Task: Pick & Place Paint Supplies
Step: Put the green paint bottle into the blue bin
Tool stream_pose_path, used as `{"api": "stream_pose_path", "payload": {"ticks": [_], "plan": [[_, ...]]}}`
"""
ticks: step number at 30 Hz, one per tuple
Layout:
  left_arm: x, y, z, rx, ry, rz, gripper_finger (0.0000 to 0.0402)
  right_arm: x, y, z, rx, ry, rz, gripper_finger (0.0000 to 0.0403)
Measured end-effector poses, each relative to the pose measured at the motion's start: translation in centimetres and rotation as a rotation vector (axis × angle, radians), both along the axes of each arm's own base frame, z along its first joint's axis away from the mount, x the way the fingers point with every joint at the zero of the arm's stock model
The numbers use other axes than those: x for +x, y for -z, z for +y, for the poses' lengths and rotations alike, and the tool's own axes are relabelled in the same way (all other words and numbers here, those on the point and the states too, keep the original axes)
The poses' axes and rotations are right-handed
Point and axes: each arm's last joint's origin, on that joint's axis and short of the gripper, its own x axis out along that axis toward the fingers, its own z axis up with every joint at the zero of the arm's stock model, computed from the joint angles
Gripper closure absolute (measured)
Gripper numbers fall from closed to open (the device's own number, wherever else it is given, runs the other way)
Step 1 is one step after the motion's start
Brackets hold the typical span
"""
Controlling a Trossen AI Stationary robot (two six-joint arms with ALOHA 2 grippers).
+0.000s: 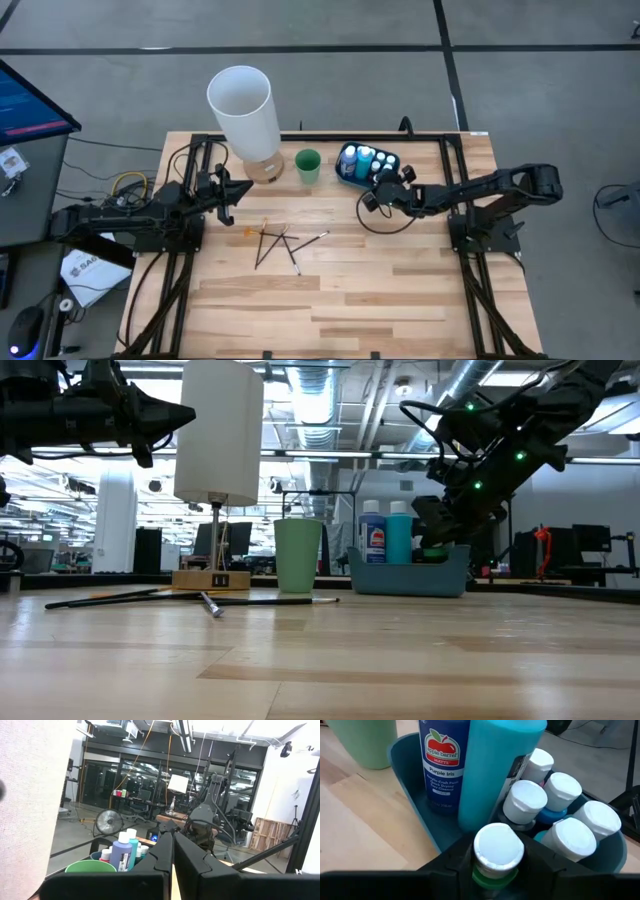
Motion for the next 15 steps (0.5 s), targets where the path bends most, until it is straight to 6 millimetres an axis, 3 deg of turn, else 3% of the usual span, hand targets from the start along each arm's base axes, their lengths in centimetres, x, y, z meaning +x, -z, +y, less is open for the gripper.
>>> {"api": "stream_pose_path", "payload": {"ticks": [9, 15], "plan": [[0.0, 0.0, 0.0, 0.0, 0.0, 0.0, 0.0399, -0.1, 0.0, 0.1, 0.019, -0.04, 0.018, 0.0232], [0.0, 0.0, 0.0, 0.0, 0.0, -0.001, 0.0399, -0.5, -1.3, 0.2, 0.008, -0.056, -0.007, 0.0203]]}}
